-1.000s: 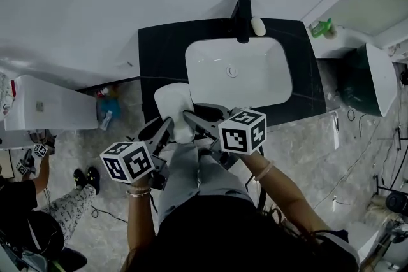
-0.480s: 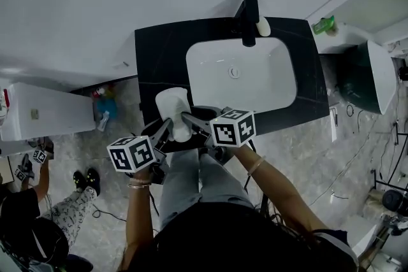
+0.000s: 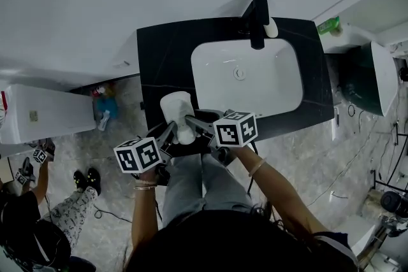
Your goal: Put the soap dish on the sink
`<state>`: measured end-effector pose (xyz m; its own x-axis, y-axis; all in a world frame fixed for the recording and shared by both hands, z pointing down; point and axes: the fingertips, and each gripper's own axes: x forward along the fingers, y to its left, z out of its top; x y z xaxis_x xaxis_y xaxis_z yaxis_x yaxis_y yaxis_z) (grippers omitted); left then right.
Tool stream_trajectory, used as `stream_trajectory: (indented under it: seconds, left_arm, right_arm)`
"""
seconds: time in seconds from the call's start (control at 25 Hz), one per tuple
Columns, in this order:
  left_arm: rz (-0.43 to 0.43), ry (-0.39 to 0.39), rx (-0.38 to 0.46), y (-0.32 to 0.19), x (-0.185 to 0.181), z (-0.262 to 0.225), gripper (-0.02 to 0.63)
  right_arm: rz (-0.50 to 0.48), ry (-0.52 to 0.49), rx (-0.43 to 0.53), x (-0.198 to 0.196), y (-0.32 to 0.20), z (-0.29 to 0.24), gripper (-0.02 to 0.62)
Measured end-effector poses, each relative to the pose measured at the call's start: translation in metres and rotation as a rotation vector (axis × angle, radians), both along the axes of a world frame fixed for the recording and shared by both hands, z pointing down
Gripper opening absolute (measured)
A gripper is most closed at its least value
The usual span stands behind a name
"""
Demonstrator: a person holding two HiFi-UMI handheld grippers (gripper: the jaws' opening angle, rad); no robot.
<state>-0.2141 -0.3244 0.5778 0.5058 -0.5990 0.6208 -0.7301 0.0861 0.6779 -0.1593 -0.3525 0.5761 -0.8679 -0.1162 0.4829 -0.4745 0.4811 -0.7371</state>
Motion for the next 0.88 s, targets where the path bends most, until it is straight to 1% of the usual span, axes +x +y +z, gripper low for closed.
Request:
stream_trajectory:
  seconds: [0.36,0.64,0.88]
  left_arm:
    - [0.042,-0.01,-0.028,-0.001,-0.001,0.014,0.103]
    - [0.042,0.003,-0.047,0.0,0.001,0.022,0.104]
    - [0.043,0.005,-0.041,0.0,0.002,0.027,0.103]
  right_arm:
    - [0.004,0.02,-0.037,0.0,0.0,0.015,0.12]
    - [0.001,0.042,-0.042,0.001,0.001,0.022,0.12]
    - [-0.009,0.065,-0.021,0.001,0.001,0.026,0.12]
